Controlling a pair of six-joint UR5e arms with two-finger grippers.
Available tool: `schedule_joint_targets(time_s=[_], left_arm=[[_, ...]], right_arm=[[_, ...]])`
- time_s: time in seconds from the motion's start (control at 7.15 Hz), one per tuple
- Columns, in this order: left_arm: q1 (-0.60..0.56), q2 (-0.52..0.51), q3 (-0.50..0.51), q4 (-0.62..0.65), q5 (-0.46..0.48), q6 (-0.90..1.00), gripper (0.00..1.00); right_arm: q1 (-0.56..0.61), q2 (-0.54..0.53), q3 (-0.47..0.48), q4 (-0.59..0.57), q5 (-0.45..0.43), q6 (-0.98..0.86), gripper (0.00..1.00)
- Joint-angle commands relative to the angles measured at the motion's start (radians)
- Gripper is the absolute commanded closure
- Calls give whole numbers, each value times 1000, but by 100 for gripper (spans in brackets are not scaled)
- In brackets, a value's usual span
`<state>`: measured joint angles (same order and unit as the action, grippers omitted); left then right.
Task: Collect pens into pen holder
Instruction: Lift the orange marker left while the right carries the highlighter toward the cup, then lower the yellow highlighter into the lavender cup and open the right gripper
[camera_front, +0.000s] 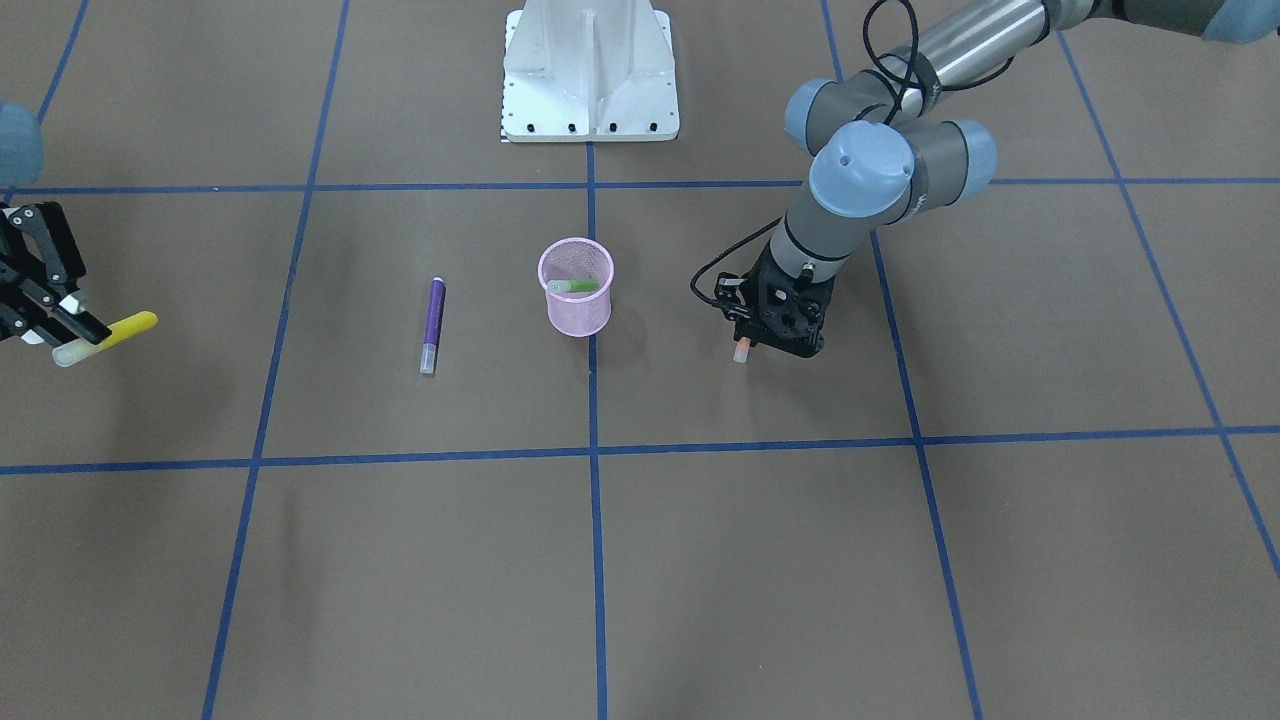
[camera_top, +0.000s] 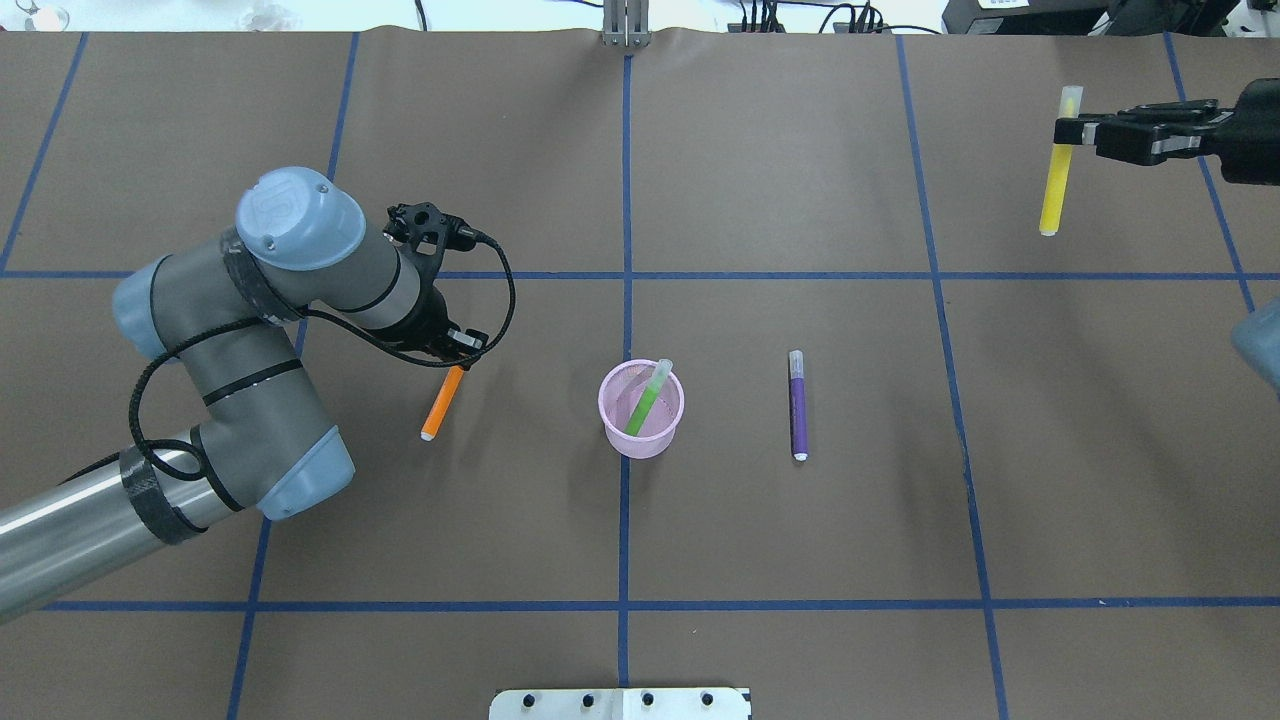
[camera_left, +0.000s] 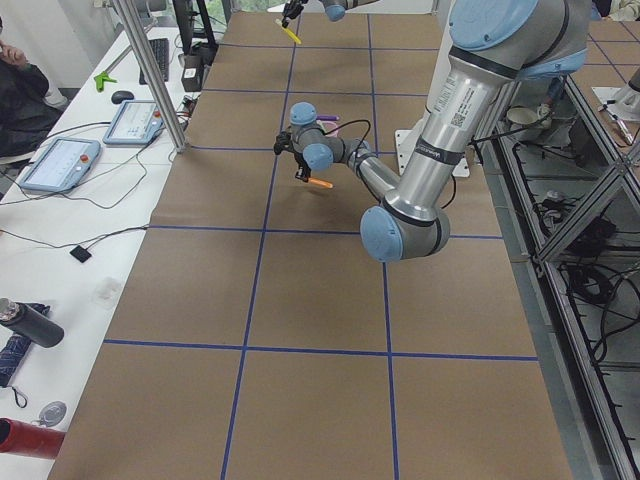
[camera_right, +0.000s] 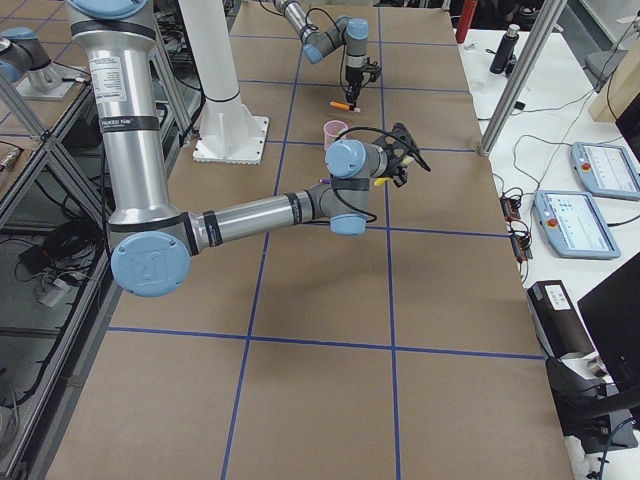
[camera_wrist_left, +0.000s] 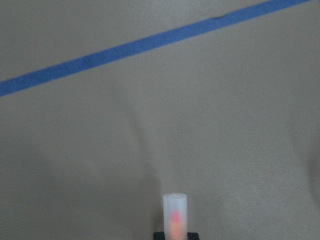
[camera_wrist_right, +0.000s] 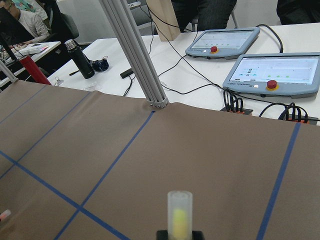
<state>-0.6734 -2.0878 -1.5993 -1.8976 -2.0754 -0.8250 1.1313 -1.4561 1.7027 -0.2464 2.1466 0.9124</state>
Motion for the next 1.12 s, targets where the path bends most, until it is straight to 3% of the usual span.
schedule_joint_targets(time_s=[0.0, 0.42, 0.7, 0.98], left_arm=[[-79, 0, -48, -1, -52, 0, 100], [-153, 2, -73, 0, -80, 70, 100], [-192, 2, -71, -1, -81, 95, 100], [-202, 3, -71, -6, -36, 152, 100]], right_arm=[[-97, 37, 34, -1, -110, 44, 100], [-276, 158, 38, -7, -316, 72, 100], [-483, 210, 32, -16, -521, 25, 100], [-611, 287, 29, -124, -672, -46, 100]])
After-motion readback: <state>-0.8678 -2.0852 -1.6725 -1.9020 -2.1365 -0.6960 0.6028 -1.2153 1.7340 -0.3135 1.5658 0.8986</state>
